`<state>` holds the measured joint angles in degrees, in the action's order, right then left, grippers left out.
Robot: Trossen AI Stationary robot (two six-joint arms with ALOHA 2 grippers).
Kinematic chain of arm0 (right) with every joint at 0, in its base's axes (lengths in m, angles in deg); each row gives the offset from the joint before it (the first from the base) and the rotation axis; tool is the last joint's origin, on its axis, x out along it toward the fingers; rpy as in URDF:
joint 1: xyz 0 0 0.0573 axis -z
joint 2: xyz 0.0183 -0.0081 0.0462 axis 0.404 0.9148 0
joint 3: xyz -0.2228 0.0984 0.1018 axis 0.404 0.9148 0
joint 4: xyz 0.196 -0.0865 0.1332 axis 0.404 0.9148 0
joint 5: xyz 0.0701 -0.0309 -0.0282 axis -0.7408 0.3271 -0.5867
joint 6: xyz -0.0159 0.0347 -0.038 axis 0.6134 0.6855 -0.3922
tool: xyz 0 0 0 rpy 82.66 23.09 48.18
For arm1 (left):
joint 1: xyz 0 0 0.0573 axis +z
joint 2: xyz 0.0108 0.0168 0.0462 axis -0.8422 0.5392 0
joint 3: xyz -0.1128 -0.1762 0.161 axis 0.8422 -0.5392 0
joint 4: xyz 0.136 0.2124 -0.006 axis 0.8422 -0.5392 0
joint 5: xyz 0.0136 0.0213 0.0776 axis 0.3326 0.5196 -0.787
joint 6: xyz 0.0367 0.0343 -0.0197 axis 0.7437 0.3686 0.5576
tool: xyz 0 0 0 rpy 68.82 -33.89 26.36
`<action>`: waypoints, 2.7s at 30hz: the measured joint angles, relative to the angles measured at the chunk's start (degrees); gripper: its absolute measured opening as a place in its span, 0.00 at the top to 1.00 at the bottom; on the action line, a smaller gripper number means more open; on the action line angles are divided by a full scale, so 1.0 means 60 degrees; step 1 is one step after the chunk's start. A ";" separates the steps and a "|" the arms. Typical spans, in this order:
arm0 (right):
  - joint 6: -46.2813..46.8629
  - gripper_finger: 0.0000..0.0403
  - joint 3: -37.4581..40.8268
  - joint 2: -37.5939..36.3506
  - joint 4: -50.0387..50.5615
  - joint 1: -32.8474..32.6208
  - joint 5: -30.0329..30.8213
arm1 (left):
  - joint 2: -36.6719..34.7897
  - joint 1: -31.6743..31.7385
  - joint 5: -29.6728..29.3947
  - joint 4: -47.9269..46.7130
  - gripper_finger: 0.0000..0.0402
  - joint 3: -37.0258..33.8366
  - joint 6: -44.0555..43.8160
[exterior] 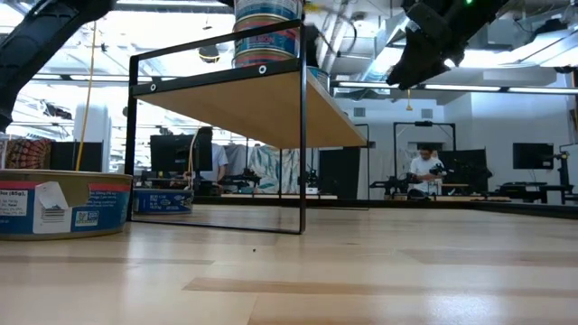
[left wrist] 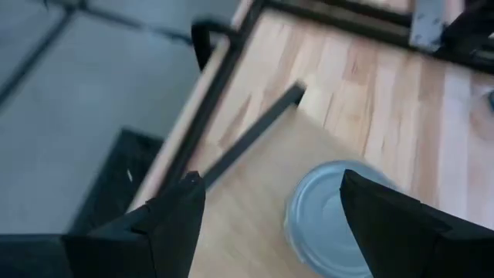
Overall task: Stack canned seafood by type on shelf
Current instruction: Put the green white tuna can on the shelf, then stack the blue pink tuna can on top of the blue pink tuna can on the shelf
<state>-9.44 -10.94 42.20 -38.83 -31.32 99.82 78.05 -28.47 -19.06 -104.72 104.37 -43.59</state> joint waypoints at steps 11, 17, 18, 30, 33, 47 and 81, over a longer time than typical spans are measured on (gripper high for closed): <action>0.0188 0.29 0.0711 -0.0093 0.0049 0.0001 -0.0222 | -0.1943 -0.1435 -0.1497 0.0825 0.28 -0.0125 0.1667; 0.0195 0.29 0.0710 -0.0083 -0.0050 -0.0597 -0.0253 | -0.3267 -0.3051 -0.2788 0.0858 0.28 -0.1282 0.1987; 0.0177 0.29 0.0709 -0.0062 -0.0138 -0.0728 -0.0254 | -0.3482 -0.3373 -0.2934 0.0841 0.28 -0.1533 0.1944; 0.0113 0.29 0.0708 0.0175 -0.1468 -0.2144 -0.0548 | -0.6064 -0.7742 -0.5949 0.0215 0.28 -0.6130 -0.1053; 0.0121 0.29 0.0708 0.0332 -0.1668 -0.2176 -0.0539 | -0.6491 -0.8955 -0.6585 -0.0759 0.28 -0.6807 -0.2891; 0.1827 0.29 0.0708 0.0571 -0.2420 -0.1648 -0.1201 | -0.6229 -1.3406 -0.5077 -0.0954 0.28 -0.9437 -1.0204; 0.2002 0.29 0.0708 0.0639 -0.3492 -0.2680 -0.1228 | -0.2444 -1.2632 -0.9845 0.5090 0.28 -1.0128 -0.4727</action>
<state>2.57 -6.69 46.04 -59.78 -47.40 92.45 63.39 -104.27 -78.12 -74.18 43.60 -71.95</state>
